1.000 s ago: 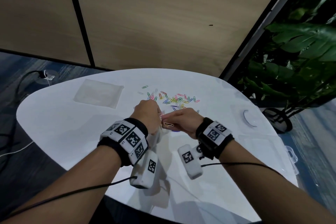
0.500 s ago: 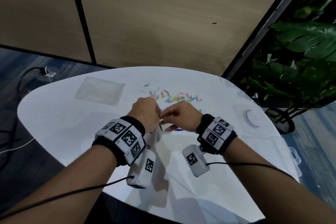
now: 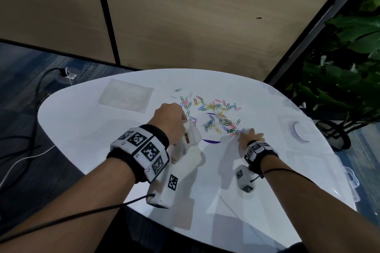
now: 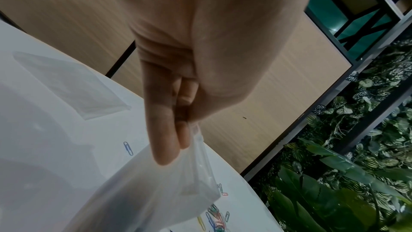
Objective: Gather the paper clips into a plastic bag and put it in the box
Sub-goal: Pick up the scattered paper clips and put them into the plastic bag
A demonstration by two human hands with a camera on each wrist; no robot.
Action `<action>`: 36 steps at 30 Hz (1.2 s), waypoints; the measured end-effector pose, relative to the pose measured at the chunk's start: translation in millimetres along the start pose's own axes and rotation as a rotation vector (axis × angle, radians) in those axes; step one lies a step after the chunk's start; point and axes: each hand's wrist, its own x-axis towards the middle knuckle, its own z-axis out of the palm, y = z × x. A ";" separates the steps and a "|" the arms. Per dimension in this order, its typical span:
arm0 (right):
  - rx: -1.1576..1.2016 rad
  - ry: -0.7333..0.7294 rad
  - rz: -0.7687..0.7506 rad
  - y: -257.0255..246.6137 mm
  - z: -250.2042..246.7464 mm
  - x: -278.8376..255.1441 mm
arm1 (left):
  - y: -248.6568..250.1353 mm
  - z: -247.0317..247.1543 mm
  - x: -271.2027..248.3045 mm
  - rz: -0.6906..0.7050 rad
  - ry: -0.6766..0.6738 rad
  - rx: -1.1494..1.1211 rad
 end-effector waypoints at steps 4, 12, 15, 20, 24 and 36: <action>0.134 0.027 -0.083 -49.1 1.9 -7.3 | 1.6 -1.2 -3.2 0.006 0.009 0.008; -0.267 0.209 -0.434 -71.2 -8.0 -19.5 | 1.8 1.9 -1.8 0.015 0.015 0.000; -0.232 0.234 -0.439 -64.6 -18.1 -20.8 | 2.7 3.4 0.0 0.018 0.010 0.000; 0.247 0.181 -0.265 -41.5 -31.5 -6.3 | 3.0 4.6 1.3 0.014 -0.004 0.014; 1.050 -0.126 -0.179 -33.6 -49.2 -17.1 | 4.0 3.2 0.5 0.005 -0.004 0.007; 1.411 -0.638 -0.389 -81.3 -74.0 -145.0 | 6.2 3.9 1.7 0.005 0.013 0.023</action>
